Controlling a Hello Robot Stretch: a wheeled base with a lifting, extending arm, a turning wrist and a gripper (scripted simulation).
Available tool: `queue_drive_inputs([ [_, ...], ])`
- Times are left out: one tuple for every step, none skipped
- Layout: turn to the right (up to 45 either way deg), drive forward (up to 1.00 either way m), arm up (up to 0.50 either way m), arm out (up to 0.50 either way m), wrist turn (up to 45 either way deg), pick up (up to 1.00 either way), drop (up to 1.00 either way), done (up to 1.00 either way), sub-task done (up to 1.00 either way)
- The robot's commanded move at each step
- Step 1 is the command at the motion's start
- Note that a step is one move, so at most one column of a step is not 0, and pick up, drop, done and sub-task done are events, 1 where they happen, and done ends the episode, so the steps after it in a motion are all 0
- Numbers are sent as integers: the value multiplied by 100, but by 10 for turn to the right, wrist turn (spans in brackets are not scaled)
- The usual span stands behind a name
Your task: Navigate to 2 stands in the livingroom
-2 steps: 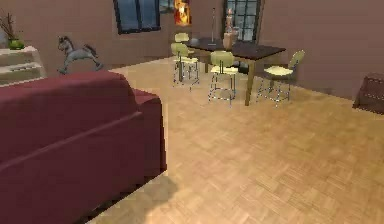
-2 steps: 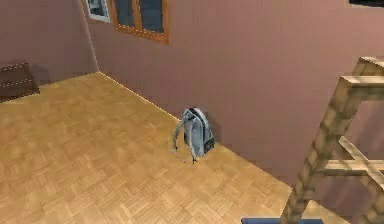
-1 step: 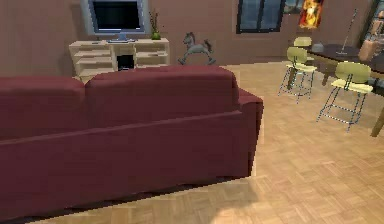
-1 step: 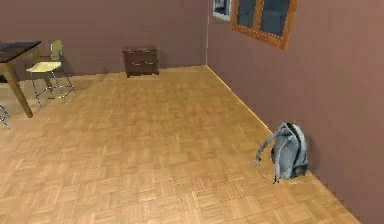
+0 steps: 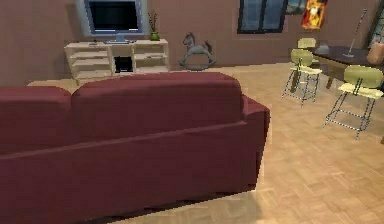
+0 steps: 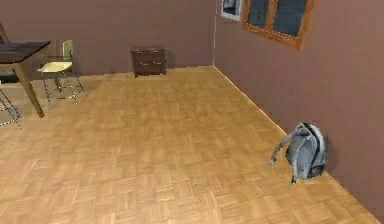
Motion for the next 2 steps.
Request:
queue_drive_inputs([
  [450, 0, 0, 0, 0, 0, 0, 0, 0],
  [300, 0, 0, 0, 0, 0, 0, 0, 0],
])
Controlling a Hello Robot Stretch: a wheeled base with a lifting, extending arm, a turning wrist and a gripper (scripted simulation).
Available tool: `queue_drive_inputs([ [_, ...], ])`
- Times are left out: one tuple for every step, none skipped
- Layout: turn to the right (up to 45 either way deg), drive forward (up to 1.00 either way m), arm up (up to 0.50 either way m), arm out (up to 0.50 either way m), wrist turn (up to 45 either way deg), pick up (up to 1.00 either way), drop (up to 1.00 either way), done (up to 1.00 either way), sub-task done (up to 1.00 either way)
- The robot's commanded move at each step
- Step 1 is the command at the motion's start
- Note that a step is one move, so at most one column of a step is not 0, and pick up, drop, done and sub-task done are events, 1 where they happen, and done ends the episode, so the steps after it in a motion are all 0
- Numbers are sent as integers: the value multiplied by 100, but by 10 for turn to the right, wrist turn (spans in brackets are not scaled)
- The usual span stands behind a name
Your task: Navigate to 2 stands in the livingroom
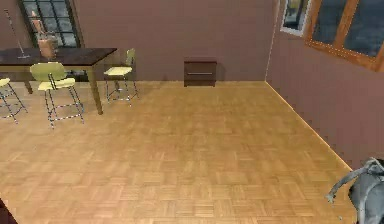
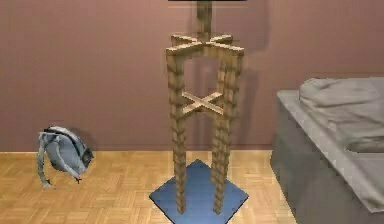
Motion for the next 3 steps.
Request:
queue_drive_inputs([
  [0, 100, 0, 0, 0, 0, 0, 0, 0],
  [30, 0, 0, 0, 0, 0, 0, 0, 0],
  [0, 100, 0, 0, 0, 0, 0, 0, 0],
])
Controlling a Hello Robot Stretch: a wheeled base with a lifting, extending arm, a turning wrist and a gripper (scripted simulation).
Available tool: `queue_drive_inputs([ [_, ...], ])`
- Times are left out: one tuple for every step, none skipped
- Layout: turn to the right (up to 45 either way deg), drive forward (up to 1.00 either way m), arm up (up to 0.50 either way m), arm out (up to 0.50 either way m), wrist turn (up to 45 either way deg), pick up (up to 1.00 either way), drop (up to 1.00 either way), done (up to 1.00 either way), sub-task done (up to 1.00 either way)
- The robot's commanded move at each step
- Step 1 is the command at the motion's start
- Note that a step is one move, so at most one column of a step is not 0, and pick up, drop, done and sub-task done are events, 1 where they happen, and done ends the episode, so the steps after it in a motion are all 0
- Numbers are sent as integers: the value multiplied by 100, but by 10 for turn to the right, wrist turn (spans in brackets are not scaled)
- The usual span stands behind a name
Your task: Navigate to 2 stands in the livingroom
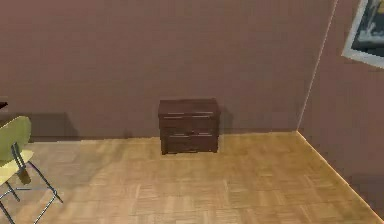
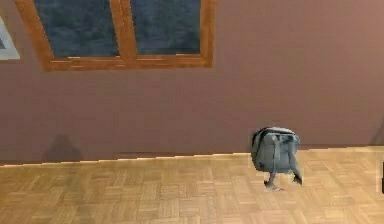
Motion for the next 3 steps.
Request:
queue_drive_inputs([
  [0, 95, 0, 0, 0, 0, 0, 0, 0],
  [0, 0, 0, 0, 0, 0, 0, 0, 100],
  [-450, 0, 0, 0, 0, 0, 0, 0, 0],
])
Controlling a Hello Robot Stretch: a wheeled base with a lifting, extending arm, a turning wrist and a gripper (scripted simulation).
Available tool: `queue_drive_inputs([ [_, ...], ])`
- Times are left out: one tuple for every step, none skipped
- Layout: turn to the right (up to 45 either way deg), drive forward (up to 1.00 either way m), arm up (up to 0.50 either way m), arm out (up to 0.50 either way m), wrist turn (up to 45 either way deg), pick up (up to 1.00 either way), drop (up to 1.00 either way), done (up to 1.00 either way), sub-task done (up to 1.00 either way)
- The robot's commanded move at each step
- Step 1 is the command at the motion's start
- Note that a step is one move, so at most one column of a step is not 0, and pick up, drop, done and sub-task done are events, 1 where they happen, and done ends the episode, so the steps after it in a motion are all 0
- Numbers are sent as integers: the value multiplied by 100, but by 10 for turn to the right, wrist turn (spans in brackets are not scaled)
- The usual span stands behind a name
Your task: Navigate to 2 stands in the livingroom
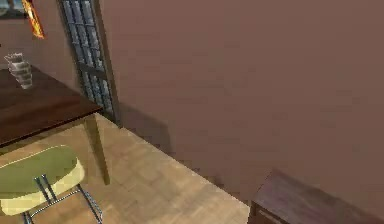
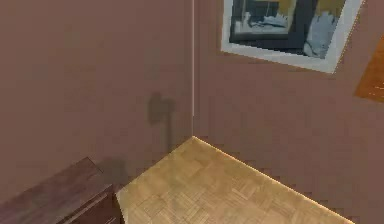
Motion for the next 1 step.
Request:
queue_drive_inputs([
  [-450, 0, 0, 0, 0, 0, 0, 0, 0],
])
